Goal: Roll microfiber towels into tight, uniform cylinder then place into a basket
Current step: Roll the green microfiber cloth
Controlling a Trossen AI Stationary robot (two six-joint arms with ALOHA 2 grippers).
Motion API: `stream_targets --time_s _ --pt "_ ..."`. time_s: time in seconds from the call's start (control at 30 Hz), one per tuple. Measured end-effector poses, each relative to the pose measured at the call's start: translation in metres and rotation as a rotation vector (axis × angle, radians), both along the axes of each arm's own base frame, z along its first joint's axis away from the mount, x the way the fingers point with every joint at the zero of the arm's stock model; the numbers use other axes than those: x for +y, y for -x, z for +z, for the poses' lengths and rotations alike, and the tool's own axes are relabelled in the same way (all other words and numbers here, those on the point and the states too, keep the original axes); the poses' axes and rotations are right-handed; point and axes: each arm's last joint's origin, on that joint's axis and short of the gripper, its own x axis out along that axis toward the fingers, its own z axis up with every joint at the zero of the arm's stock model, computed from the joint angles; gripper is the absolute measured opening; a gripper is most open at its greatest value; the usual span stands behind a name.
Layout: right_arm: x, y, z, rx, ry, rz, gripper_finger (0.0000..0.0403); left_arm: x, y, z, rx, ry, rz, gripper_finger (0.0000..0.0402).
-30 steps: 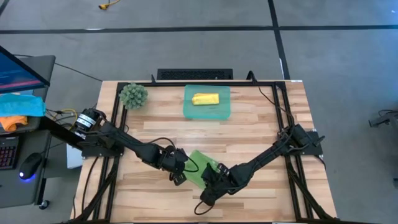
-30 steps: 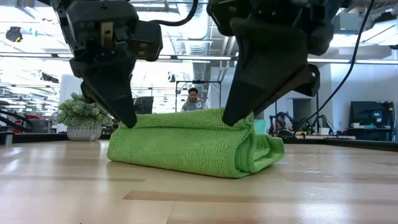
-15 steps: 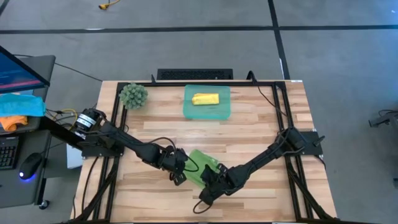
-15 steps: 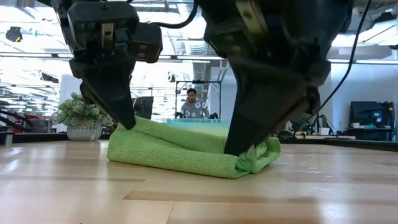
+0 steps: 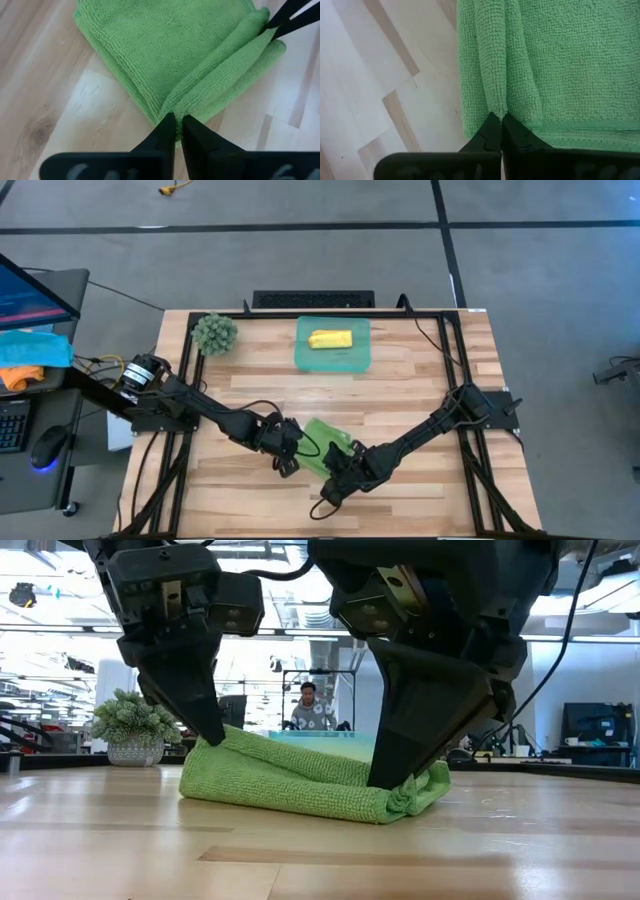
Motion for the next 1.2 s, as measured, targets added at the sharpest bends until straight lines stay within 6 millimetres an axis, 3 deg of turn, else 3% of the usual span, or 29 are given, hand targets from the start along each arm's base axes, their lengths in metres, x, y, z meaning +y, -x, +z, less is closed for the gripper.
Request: stream_targets --time_s 0.13,0.3,0.5,0.7,0.87,1.03,1.2 --pt "0.0 0.002 -0.001 0.025 -0.012 0.007 0.0009 0.001 0.002 -0.002 0.02 -0.038 -0.019 0.0038" --pt "0.003 0.003 -0.001 0.021 -0.016 0.016 0.0011 0.002 0.004 -0.002 0.034 -0.045 -0.02 0.0101" --pt "0.004 0.003 -0.001 0.013 -0.008 0.015 0.001 0.0 0.006 -0.002 0.061 -0.072 -0.141 0.0147" --pt "0.003 0.003 -0.001 0.009 -0.007 0.004 0.0011 -0.021 0.018 0.015 -0.007 -0.096 -0.248 0.0146" --pt "0.003 0.002 -0.001 0.005 -0.006 0.001 0.001 -0.057 0.039 0.027 -0.116 -0.216 -0.415 0.0135" --pt "0.002 0.001 -0.001 0.002 -0.01 -0.009 0.0011 -0.087 0.042 0.019 -0.221 -0.289 -0.526 0.0128" --pt "0.002 0.001 0.0 0.001 -0.011 -0.009 0.001 -0.09 0.027 0.001 -0.244 -0.304 -0.577 0.0127"
